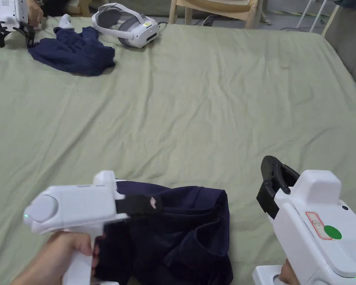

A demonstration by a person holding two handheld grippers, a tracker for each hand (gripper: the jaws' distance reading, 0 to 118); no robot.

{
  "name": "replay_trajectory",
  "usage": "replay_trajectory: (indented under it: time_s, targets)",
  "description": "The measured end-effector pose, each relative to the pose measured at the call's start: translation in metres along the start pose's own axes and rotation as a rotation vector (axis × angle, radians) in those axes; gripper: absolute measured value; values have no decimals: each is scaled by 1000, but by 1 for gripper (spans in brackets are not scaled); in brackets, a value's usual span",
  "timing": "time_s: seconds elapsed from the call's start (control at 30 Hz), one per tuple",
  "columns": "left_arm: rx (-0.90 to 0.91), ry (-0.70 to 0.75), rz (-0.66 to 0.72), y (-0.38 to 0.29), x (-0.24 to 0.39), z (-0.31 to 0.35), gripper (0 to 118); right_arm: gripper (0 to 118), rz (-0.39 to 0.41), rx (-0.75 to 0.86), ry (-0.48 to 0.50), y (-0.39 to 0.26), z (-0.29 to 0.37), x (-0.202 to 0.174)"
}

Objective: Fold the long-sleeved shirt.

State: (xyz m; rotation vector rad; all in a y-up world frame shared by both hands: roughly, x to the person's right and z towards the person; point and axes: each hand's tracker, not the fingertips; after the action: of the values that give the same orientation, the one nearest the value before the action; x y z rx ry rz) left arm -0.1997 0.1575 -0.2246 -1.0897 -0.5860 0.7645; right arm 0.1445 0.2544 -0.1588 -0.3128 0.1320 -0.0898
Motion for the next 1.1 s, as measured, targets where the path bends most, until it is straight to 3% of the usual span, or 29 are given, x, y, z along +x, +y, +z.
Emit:
replay_trajectory:
  time_s: [0.07,0.2,0.33,0.47,0.53,0.67,0.77,0.87,0.93,1.1]
  targets:
    - [-76,-83,14,-13,4,-28,6,0,1,-4,-9,-1,1,3]
    - [-158,-3,12,-28,5,-88,5,0,-3,-6,-25,-1,4,10]
    - [-183,-50,61,-38,19,-124,4,0,3,1,-37,0,10,14]
    - [-302,-128,-107,-55,67,-150,4,0,6,-3,-49,1,12,19]
    - [-323,-168,-126,-63,88,-159,4,0,2,-2,-54,4,12,22]
    - [-224,-241,-149,-54,106,-122,4,0,9,20,-65,18,18,25]
    - [-96,-226,-207,-36,97,-53,4,0,-7,44,-41,34,20,25]
    - [81,-180,-178,-18,66,32,4,0,-46,15,55,44,9,12]
    - [202,-135,-140,-8,34,86,4,0,-85,-62,175,41,-8,-6]
    - [328,13,-7,3,-31,154,4,0,-353,-422,500,-27,-78,-50]
